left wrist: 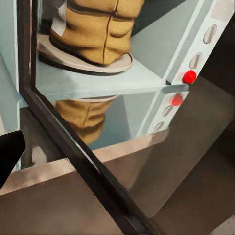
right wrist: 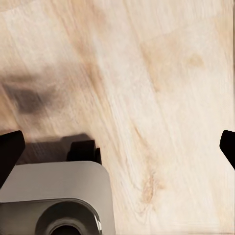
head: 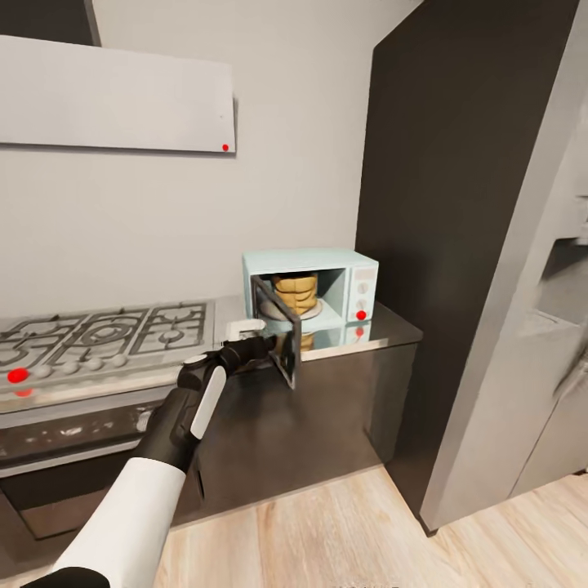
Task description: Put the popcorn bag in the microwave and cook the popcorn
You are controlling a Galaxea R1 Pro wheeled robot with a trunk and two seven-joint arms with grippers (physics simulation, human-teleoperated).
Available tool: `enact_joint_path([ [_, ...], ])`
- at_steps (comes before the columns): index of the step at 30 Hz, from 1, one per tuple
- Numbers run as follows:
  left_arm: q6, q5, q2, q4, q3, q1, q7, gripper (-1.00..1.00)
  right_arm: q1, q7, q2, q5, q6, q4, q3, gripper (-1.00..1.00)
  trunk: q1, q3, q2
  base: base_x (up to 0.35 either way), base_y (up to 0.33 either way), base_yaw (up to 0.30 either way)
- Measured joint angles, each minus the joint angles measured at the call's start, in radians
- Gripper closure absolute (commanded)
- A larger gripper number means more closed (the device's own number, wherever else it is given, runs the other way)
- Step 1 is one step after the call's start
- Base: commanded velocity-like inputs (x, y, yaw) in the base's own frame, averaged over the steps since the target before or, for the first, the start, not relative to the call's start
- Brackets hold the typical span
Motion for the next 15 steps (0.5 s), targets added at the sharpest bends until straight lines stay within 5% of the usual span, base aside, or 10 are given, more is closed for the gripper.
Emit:
enact_joint_path([
  [15, 0.000, -0.004, -0.003, 0.001, 0.000, 0.000, -0.005, -1.00, 0.000, 0.000, 0.001, 0.000, -0.004, 0.000, 0.000, -1.00, 0.000, 0.000, 0.000, 0.000, 0.000, -0.240],
])
